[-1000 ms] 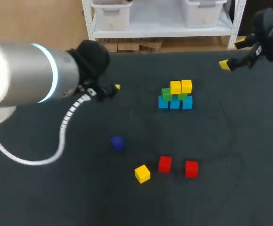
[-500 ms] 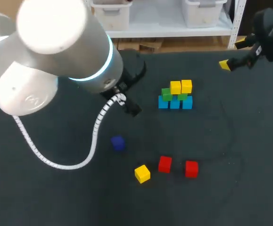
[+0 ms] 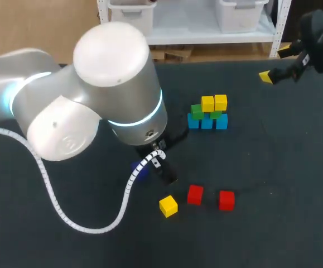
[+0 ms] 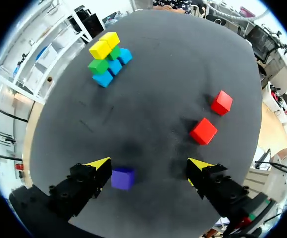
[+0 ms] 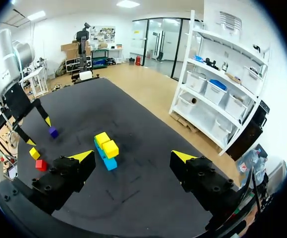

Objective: Place the blue cubes, place green cubes on the blue cubes, place the yellow cubes on the green cubes, then place the red cubes on the yellow cubes, and place purple cube on the red cubes.

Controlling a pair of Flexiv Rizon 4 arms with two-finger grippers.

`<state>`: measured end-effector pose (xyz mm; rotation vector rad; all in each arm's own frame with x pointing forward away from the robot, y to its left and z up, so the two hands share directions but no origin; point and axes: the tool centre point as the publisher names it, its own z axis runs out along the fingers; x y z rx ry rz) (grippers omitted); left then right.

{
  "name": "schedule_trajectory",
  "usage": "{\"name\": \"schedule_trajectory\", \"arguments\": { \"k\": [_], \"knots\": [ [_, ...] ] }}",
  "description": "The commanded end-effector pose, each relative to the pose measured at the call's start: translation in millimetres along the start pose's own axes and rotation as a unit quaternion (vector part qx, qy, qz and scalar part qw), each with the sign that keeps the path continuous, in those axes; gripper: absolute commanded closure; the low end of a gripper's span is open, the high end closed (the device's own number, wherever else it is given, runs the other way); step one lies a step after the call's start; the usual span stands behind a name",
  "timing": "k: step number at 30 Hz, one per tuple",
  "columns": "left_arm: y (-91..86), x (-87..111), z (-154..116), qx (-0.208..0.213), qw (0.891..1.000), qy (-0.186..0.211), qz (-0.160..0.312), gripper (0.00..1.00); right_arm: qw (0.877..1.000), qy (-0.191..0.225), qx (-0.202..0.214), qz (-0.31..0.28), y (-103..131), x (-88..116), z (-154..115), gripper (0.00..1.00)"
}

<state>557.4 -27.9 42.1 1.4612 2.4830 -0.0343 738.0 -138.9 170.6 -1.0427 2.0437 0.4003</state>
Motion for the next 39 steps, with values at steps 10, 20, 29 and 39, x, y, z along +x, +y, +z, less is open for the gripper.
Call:
{"name": "schedule_trajectory", "arguments": {
  "k": [10, 20, 29, 39],
  "knots": [
    [-28.1, -3.5, -18.9, 0.084, 0.996, 0.006, 0.019, 0.00, 1.000, -0.002, -0.003, 0.000, -1.3, 0.7, 0.7, 0.00],
    [-31.8, -3.0, -23.5, 0.083, 0.996, -0.017, 0.008, 0.00, 1.000, -0.002, -0.003, 0.000, -1.3, 0.7, 0.7, 0.00],
    [-31.8, -3.0, -23.5, 0.083, 0.996, -0.017, 0.008, 0.00, 1.000, -0.002, -0.003, 0.000, -1.3, 0.7, 0.7, 0.00],
    [-71.7, -16.5, -13.9, 0.095, 0.993, 0.055, 0.049, 0.00, 1.000, -0.002, -0.003, 0.000, -1.3, 0.7, 0.7, 0.00]
  ]
}}
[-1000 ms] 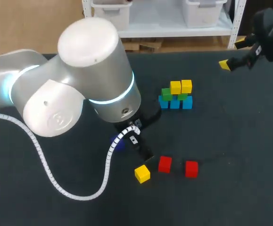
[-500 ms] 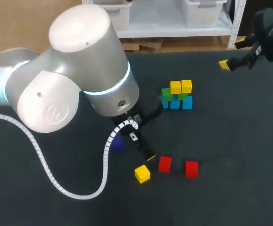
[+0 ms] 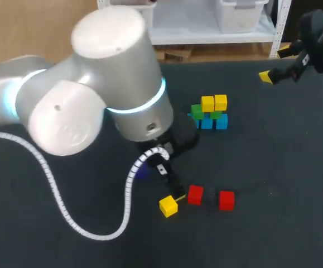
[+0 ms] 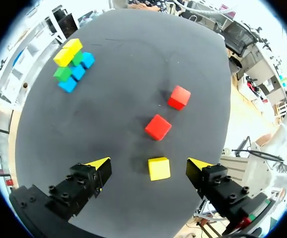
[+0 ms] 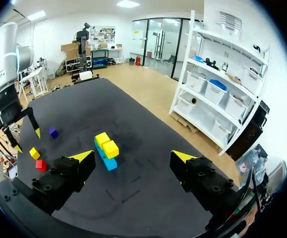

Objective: Place the blue cubes, place green cubes on the blue cubes, place the yellow cubes on the green cubes, then place the red cubes on the yellow cubes, and place purple cube on the red cubes.

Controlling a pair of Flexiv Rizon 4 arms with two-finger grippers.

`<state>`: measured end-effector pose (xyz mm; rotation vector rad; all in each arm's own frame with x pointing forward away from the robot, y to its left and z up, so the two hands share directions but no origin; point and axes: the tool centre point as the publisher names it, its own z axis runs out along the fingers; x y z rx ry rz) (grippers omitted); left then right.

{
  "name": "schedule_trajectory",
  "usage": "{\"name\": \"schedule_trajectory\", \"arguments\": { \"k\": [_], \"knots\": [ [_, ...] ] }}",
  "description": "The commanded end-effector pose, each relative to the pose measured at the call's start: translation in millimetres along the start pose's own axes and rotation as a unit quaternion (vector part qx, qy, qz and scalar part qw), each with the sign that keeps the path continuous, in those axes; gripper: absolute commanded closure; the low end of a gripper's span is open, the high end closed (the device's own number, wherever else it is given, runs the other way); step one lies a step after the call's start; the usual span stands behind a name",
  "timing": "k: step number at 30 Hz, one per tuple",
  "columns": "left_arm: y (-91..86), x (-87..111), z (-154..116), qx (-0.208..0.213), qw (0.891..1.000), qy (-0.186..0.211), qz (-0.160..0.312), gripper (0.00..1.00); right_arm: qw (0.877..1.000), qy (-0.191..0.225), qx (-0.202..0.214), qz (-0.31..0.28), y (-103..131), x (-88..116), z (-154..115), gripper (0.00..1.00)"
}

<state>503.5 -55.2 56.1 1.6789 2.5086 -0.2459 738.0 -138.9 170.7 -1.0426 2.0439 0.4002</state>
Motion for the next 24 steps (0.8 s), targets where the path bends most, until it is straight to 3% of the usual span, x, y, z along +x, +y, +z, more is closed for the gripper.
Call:
{"name": "schedule_trajectory", "arguments": {
  "k": [1, 11, 24],
  "knots": [
    [-12.9, -15.3, 10.1, -0.007, 0.999, 0.034, -0.004, 0.00, 1.000, -0.002, -0.003, 0.000, -1.3, 0.7, 0.6, 0.00],
    [-15.8, 10.1, 28.1, -0.019, 0.996, 0.058, -0.059, 0.00, 1.000, -0.002, -0.003, 0.000, -1.3, 0.7, 0.6, 0.00],
    [-10.2, 31.9, 47.5, -0.038, 0.994, 0.072, -0.079, 0.00, 1.000, -0.002, -0.003, 0.000, -1.3, 0.7, 0.6, 0.00]
  ]
}}
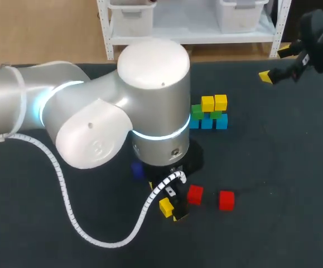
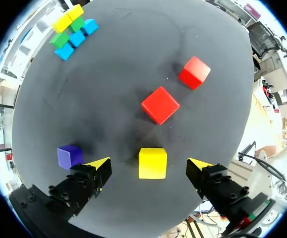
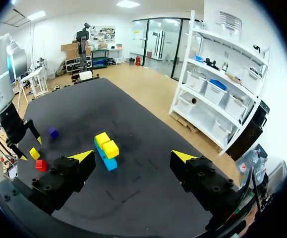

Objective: Place the blue cubes, place green cubes on the blue cubes, place the yellow cubes on the green cubes, then place the red cubes on the yellow cubes, and place purple cube on the red cubes.

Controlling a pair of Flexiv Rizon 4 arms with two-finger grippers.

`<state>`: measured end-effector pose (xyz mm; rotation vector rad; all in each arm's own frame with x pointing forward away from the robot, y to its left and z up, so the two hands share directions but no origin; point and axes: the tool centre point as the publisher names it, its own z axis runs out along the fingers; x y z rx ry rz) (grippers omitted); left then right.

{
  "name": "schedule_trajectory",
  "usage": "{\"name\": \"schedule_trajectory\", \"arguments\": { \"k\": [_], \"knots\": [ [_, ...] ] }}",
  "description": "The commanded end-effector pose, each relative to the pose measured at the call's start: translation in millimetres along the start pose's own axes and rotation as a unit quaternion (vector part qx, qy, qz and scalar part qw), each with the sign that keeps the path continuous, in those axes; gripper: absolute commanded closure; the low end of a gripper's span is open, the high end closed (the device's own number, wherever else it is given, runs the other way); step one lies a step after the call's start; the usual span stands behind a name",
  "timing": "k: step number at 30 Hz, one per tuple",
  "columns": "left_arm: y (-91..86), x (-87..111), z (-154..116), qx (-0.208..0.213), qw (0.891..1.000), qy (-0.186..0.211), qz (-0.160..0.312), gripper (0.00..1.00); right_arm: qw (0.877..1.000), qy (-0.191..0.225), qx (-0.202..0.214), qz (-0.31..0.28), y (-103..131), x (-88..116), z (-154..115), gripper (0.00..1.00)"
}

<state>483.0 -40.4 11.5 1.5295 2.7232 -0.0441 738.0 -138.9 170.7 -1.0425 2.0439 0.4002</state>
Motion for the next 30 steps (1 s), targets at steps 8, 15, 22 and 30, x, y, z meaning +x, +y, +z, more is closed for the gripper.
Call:
{"name": "schedule_trajectory", "arguments": {
  "k": [8, 15, 22, 30],
  "knots": [
    [3.7, -0.4, 13.2, -0.002, 1.000, 0.001, -0.005, 0.55, 1.000, -0.002, -0.003, -0.001, -1.3, 0.8, 0.7, 0.00],
    [4.6, -4.6, 11.3, -0.004, 1.000, 0.008, 0.005, 1.00, 1.000, -0.002, -0.003, -0.001, -1.3, 0.8, 0.7, 0.00],
    [13.1, -12.0, -15.5, -0.014, 0.998, 0.027, 0.063, 1.00, 1.000, -0.002, -0.003, -0.001, -1.3, 0.8, 0.7, 0.00],
    [48.4, -31.9, -58.7, -0.035, 0.982, 0.041, 0.179, 1.00, 1.000, -0.002, -0.003, -0.001, -1.3, 0.8, 0.7, 0.00]
  ]
}}
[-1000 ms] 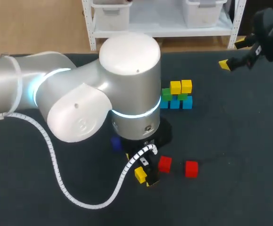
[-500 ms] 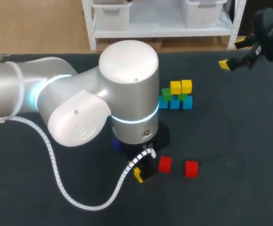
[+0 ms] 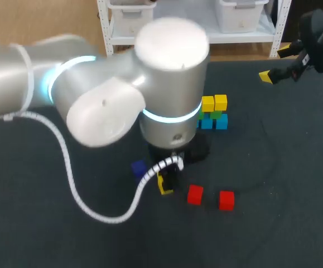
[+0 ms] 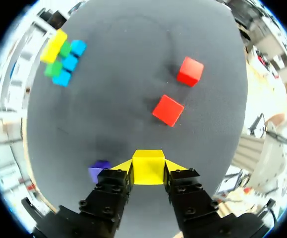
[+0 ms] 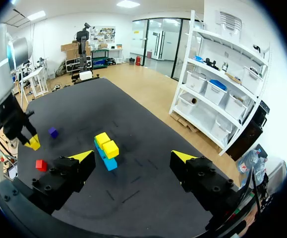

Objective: Place the blue cubes, place green cubes on the blue cubes, place the yellow cubes on the green cubes, then place the red cubes on the yellow cubes, and place purple cube on the red cubes.

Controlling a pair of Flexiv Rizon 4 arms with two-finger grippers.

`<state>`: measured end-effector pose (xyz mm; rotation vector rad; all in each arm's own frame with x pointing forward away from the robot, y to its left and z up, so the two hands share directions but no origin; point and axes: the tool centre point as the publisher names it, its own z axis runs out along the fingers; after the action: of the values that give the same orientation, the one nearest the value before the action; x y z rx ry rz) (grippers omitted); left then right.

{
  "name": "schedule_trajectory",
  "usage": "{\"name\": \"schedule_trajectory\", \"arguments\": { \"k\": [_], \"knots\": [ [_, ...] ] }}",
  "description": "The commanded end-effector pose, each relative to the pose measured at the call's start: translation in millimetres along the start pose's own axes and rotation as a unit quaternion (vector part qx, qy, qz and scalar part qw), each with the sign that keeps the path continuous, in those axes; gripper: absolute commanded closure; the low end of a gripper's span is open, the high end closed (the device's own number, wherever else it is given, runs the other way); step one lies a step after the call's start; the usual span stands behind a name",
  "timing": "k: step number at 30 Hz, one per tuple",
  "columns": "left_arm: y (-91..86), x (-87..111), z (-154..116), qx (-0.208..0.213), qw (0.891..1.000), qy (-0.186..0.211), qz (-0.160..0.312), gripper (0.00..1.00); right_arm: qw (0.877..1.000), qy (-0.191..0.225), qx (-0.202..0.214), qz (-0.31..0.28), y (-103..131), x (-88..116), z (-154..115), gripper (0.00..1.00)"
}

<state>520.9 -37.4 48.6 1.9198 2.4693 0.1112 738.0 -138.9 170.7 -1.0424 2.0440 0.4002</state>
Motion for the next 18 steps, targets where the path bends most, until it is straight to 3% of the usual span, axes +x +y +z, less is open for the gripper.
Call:
{"name": "schedule_trajectory", "arguments": {
  "k": [1, 5, 11, 18],
  "knots": [
    [26.2, -10.1, -25.0, 0.007, 0.999, 0.006, 0.039, 1.00, 1.000, -0.002, -0.003, -0.001, -1.2, 0.8, 0.7, 0.00],
    [51.3, -20.1, -34.0, 0.023, 0.998, -0.005, 0.065, 1.00, 1.000, -0.002, -0.003, -0.001, -1.2, 0.8, 0.7, 0.00],
    [91.1, -31.5, -41.4, 0.002, 0.996, 0.027, 0.089, 1.00, 1.000, -0.002, -0.003, -0.001, -1.2, 0.8, 0.7, 0.00],
    [138.4, -39.9, -51.0, -0.013, 0.994, 0.035, 0.104, 1.00, 1.000, -0.002, -0.003, -0.001, -1.2, 0.8, 0.7, 0.00]
  ]
}}
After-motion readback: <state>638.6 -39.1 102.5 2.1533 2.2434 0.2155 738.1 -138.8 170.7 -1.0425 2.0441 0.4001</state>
